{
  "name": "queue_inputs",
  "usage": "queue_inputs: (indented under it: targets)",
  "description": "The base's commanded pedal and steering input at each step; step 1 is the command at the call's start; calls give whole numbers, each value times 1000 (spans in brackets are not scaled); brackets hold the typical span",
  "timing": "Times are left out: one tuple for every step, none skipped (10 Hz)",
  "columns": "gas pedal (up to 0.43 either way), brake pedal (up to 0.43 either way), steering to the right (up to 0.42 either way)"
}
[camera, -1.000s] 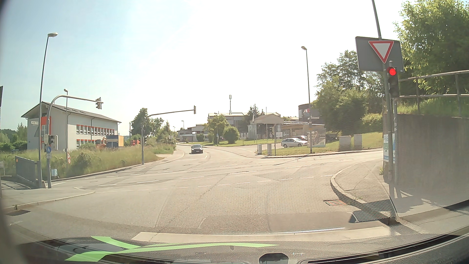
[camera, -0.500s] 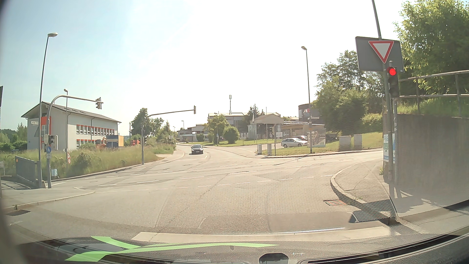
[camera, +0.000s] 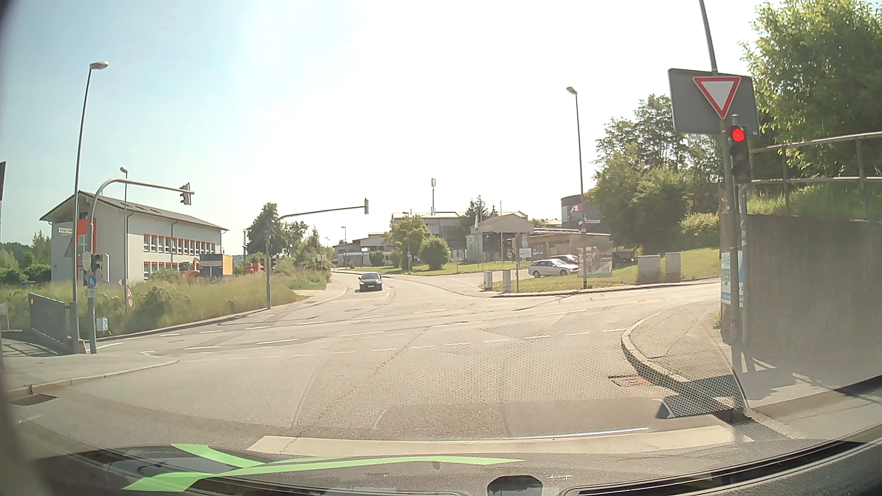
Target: Follow the waypoints while adhering to traffic rules and regulations
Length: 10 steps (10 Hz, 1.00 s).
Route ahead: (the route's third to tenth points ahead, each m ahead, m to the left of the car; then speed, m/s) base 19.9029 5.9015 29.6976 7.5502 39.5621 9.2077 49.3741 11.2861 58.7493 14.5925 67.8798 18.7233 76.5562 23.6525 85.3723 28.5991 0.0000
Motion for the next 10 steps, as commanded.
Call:
queue_inputs:
  targets:
    - [0, 213, 6]
    - [0, 213, 6]
    - [0, 213, 6]
    - [0, 213, 6]
    - [0, 213, 6]
    - [0, 213, 6]
    - [0, 213, 6]
    - [0, 213, 6]
    - [0, 213, 6]
    - [0, 213, 6]
